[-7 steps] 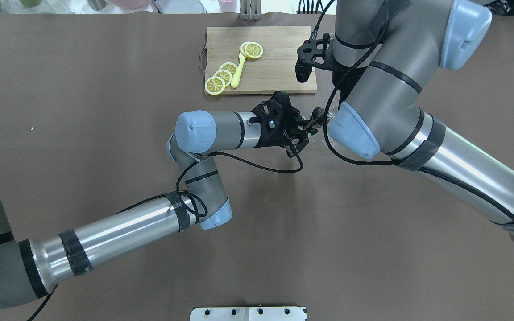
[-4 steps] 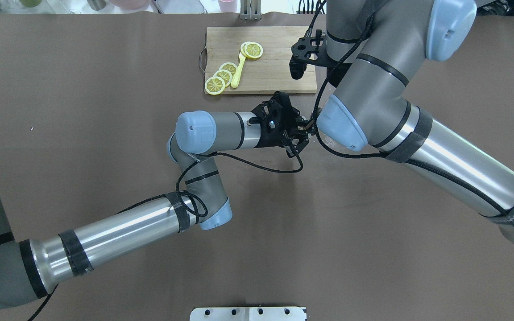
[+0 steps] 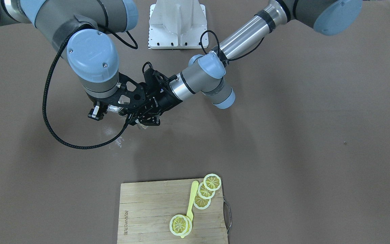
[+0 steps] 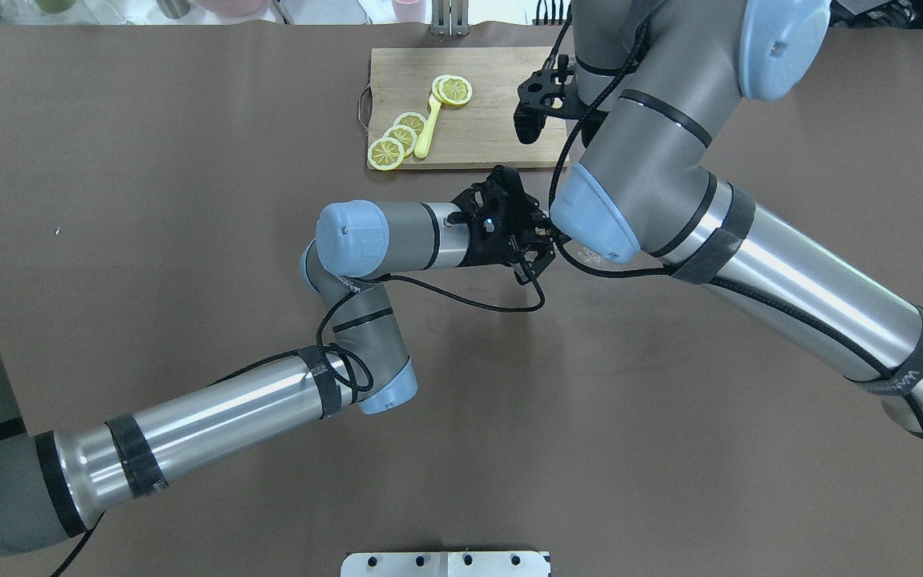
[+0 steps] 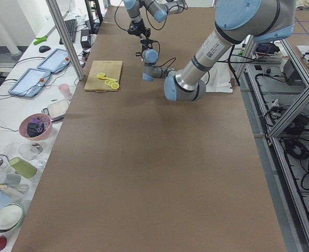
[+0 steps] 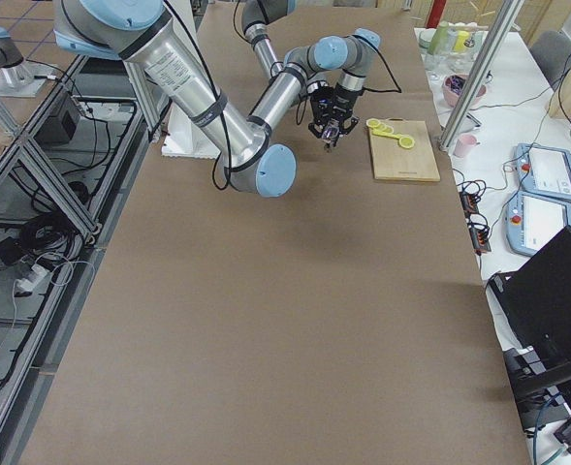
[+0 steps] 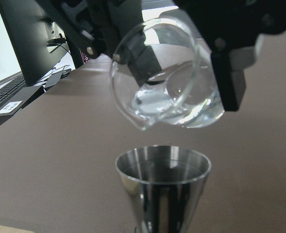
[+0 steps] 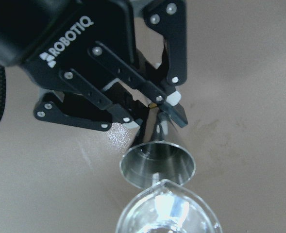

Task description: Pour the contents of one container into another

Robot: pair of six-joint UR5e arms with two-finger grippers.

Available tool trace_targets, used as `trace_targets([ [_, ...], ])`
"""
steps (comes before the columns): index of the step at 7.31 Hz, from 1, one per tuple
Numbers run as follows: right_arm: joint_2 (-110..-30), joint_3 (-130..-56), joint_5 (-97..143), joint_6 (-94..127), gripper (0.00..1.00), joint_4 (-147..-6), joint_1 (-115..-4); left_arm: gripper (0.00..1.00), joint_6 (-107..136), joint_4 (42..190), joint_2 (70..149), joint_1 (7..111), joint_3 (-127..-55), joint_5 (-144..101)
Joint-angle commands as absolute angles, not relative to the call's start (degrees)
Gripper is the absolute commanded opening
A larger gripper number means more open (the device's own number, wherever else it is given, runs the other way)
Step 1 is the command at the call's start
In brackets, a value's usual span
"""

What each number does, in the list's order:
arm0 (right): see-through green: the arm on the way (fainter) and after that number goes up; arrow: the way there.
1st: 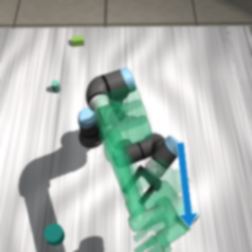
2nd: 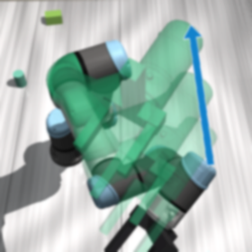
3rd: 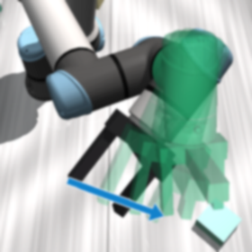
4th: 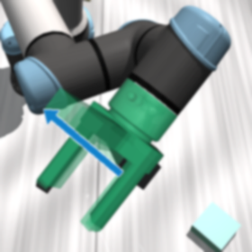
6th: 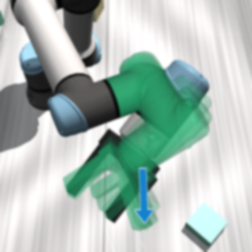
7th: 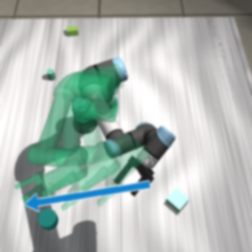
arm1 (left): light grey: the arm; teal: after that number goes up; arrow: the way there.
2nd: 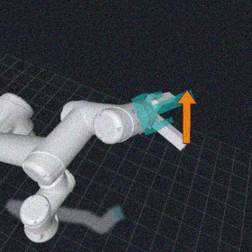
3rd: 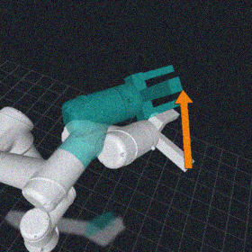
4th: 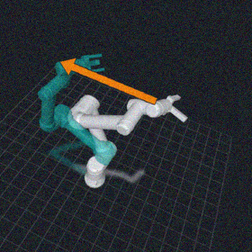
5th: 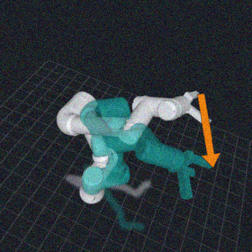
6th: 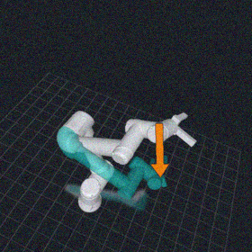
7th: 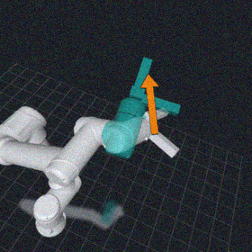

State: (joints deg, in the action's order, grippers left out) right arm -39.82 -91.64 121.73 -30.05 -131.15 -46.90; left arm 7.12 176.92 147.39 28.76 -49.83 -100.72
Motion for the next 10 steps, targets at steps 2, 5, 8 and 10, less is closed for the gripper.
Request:
trace_targets([
  [2,-38.0,-89.2,121.6,-31.6,0.0,-133.5,-46.8,0.0,7.1,176.9,147.4,28.6,-50.0,-100.7],
  [5,-38.1,-89.1,121.6,-32.1,0.0,-134.0,-46.5,0.0,7.1,176.9,147.4,28.4,-50.0,-100.4],
  [8,-37.4,-88.4,121.5,-34.6,0.0,-136.4,-46.3,0.0,7.1,176.9,147.4,28.3,-50.1,-100.4],
  [10,-37.1,-88.1,121.0,-35.4,0.0,-137.0,-46.3,0.0,7.1,176.9,147.4,28.3,-50.1,-100.4],
])
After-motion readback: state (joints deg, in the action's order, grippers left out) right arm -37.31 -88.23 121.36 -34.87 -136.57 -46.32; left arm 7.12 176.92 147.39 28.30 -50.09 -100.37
